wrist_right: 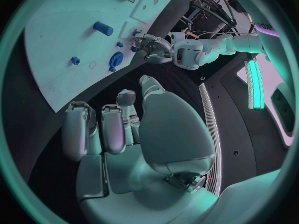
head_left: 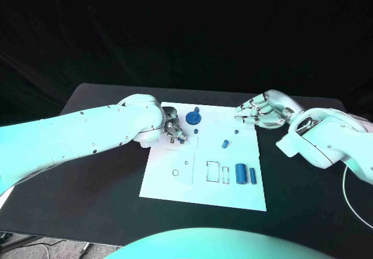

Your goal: Assemble the parts on the task board

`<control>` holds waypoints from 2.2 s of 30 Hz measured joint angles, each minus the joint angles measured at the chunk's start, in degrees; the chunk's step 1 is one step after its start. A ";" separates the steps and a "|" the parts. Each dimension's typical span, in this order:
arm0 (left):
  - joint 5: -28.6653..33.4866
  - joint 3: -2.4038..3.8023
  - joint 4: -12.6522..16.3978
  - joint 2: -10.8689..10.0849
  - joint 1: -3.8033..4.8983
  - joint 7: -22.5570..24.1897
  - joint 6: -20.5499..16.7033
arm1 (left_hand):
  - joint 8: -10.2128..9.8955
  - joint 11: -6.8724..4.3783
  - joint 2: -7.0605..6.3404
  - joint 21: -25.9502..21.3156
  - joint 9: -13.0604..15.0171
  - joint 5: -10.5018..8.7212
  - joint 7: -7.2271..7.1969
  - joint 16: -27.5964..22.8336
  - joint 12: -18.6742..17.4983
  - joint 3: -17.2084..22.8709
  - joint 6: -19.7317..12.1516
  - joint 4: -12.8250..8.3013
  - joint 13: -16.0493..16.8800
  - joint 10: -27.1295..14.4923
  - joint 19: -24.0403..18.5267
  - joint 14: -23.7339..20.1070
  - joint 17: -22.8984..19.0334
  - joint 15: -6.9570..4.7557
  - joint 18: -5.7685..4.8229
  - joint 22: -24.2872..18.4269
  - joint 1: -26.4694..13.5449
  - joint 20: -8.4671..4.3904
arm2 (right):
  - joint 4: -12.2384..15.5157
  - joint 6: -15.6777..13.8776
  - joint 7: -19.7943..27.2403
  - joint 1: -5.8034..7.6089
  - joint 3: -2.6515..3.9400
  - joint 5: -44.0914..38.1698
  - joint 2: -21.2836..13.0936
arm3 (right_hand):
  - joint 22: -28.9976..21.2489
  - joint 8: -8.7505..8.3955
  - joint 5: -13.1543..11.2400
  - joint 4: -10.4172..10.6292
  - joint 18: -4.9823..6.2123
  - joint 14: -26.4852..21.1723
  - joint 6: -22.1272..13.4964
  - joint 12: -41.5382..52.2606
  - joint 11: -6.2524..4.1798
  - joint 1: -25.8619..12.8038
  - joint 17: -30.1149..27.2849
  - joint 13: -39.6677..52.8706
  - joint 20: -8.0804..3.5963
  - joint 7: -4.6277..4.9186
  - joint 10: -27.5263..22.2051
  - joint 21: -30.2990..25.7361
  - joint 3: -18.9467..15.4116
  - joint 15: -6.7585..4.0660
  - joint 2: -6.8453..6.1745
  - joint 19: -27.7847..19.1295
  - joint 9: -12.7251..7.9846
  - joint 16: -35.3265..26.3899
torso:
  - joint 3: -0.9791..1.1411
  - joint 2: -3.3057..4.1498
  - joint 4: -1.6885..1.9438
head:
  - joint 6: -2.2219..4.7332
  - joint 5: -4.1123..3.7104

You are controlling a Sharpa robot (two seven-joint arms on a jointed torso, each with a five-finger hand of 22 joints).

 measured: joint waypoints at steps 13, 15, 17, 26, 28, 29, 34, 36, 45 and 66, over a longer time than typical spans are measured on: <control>0.11 -0.02 0.06 -0.14 -0.05 0.09 1.58 | 0.37 -0.10 0.51 0.00 0.26 -0.13 0.01 0.00 0.34 0.00 0.01 0.00 0.26 0.51 0.00 0.00 -0.01 0.00 0.00 0.00 -0.40 0.00 | 0.06 0.03 -0.03 0.00 0.00 -0.02 -0.07 | 0.00 0.00 0.00 0.00 0.00 0.00 0.00 0.00 0.00 0.00 -0.01 0.00 0.00 0.00 0.00 0.00 0.00 0.00 0.00 0.00 0.00 0.00 | -0.01 0.00 0.01 | -0.08 -0.01; 0.22 0.00 0.06 -0.17 -0.05 0.11 1.69 | 0.38 -0.11 0.51 0.00 0.36 -0.16 0.01 0.00 0.34 0.00 0.01 0.00 0.26 0.52 0.00 0.00 -0.01 0.00 0.01 0.00 -0.40 0.00 | 0.08 0.03 -0.03 0.00 0.00 -0.02 -0.07 | 0.00 0.00 -0.01 0.00 0.00 0.00 0.00 0.00 0.00 0.00 -0.01 0.00 0.00 0.00 0.00 0.00 0.00 0.00 0.00 0.00 0.00 0.00 | -0.01 0.00 0.01 | -0.09 0.02; 0.33 0.01 0.07 -0.18 -0.03 0.11 1.75 | 0.38 -0.11 0.51 0.00 0.38 -0.18 0.01 0.00 0.34 0.00 0.01 0.00 0.26 0.52 0.00 0.00 -0.01 0.00 0.00 0.00 -0.40 0.00 | 0.09 0.03 -0.04 -0.01 0.00 -0.02 -0.07 | 0.00 0.00 -0.01 0.00 0.00 0.00 0.00 0.00 0.00 0.00 -0.01 0.00 0.00 0.00 0.00 0.00 0.00 0.00 0.00 0.00 0.00 0.00 | -0.01 0.00 0.01 | -0.10 0.03; 0.86 0.02 0.05 -0.21 -0.02 0.08 1.78 | 0.38 -0.19 0.72 0.27 0.39 -0.26 0.02 0.00 0.34 0.00 0.02 0.00 0.52 0.60 0.00 0.00 -0.02 0.00 0.00 0.00 -0.63 0.00 | 0.11 0.05 -0.05 -0.01 0.00 -0.03 -0.07 | 0.00 0.00 -0.01 0.00 0.00 0.00 0.00 0.00 0.00 0.00 -0.02 0.00 0.00 0.00 0.00 0.00 0.00 0.00 0.00 0.00 0.00 0.00 | -0.01 0.01 0.01 | -0.13 0.09; 0.93 0.02 0.00 -0.16 -0.02 0.06 1.78 | 0.38 -0.29 0.71 0.27 0.38 -0.13 0.02 0.00 0.38 0.00 0.02 0.00 0.60 0.71 -0.12 0.00 -0.02 0.00 0.01 0.00 -0.64 -0.12 | 0.12 0.05 -0.05 -0.01 0.00 -0.04 -0.07 | 0.00 0.00 -0.01 0.00 0.00 0.00 0.00 0.00 0.00 0.00 -0.02 0.00 0.00 0.00 0.00 0.00 0.00 0.00 0.00 0.00 0.00 0.00 | -0.01 0.01 0.01 | -0.16 0.10; 0.97 0.01 -0.08 -0.11 -0.02 0.04 1.78 | 0.38 -0.22 0.74 0.27 0.39 -0.08 0.02 0.00 0.63 0.00 0.02 0.00 0.72 0.82 -0.20 0.00 -0.02 0.00 0.01 0.00 -0.68 -0.20 | 0.13 0.06 -0.05 -0.01 0.00 -0.04 -0.07 | 0.00 0.00 -0.01 0.00 0.00 0.00 0.00 0.00 0.00 0.00 -0.02 0.00 0.00 0.00 0.00 0.00 0.00 0.00 0.00 0.00 0.00 0.00 | -0.01 0.01 0.01 | -0.16 0.11; 1.13 0.01 -0.58 0.27 -0.02 0.00 2.05 | 0.72 -0.09 1.80 0.61 0.55 -0.02 0.03 0.00 1.01 -0.23 0.03 -0.24 1.33 1.32 0.02 0.00 -0.02 0.00 0.01 0.04 -1.89 -0.43 | 0.19 0.06 -0.05 -0.02 0.00 -0.05 -0.09 | 0.00 0.00 -0.01 0.00 0.00 0.00 0.00 0.00 0.00 0.00 -0.02 0.00 0.00 0.00 0.00 0.00 0.00 0.00 0.00 0.00 0.00 0.00 | 0.02 0.01 0.01 | -0.24 0.11; 1.17 0.01 -0.85 0.46 0.00 -0.01 2.27 | 0.72 -0.12 2.25 0.61 0.73 -0.01 0.03 0.00 1.34 -0.52 0.04 -0.52 1.71 1.34 0.02 0.20 -0.02 -0.24 0.01 0.04 -2.39 -0.42 | 0.21 0.07 -0.05 -0.02 0.00 -0.05 -0.10 | -0.13 0.00 -0.01 0.00 0.00 0.00 0.00 0.00 0.00 0.00 -0.02 -0.04 0.00 0.00 0.00 0.00 0.00 0.00 0.00 0.00 0.00 -0.24 | 0.02 0.01 0.01 | -0.29 0.10; 1.23 0.10 -2.20 1.42 0.12 -0.16 3.80 | 0.90 -0.72 2.91 0.61 0.50 0.00 -0.69 0.00 1.69 -1.38 0.98 -1.96 2.76 2.35 -0.19 0.01 -0.03 -0.43 0.01 0.04 -4.50 -0.63 | 0.39 0.09 -0.06 -0.02 0.00 -0.06 -0.16 | -0.14 0.00 -0.01 -0.15 0.00 0.00 0.00 0.00 0.00 0.00 -0.03 -0.15 0.00 0.00 0.00 -0.21 -0.15 0.00 0.00 0.00 0.00 -0.34 | 0.06 0.03 -0.05 | -0.37 0.07; 1.14 -0.03 -2.84 1.83 -0.01 -0.38 5.42 | -0.17 -1.60 3.68 0.61 -0.71 -4.22 -2.83 0.00 2.34 -10.16 4.33 -0.61 4.19 3.23 0.01 0.00 -0.03 -0.84 0.01 0.03 -9.33 -0.83 | 0.47 0.12 -0.03 -0.02 0.00 -0.07 -0.23 | -0.50 0.00 -4.17 0.03 0.00 0.00 0.00 0.00 0.00 -0.70 -0.03 -0.54 0.21 0.00 0.00 -0.48 -1.92 0.00 0.70 -0.21 -0.01 -0.67 | 0.02 0.02 0.02 | -0.35 -0.09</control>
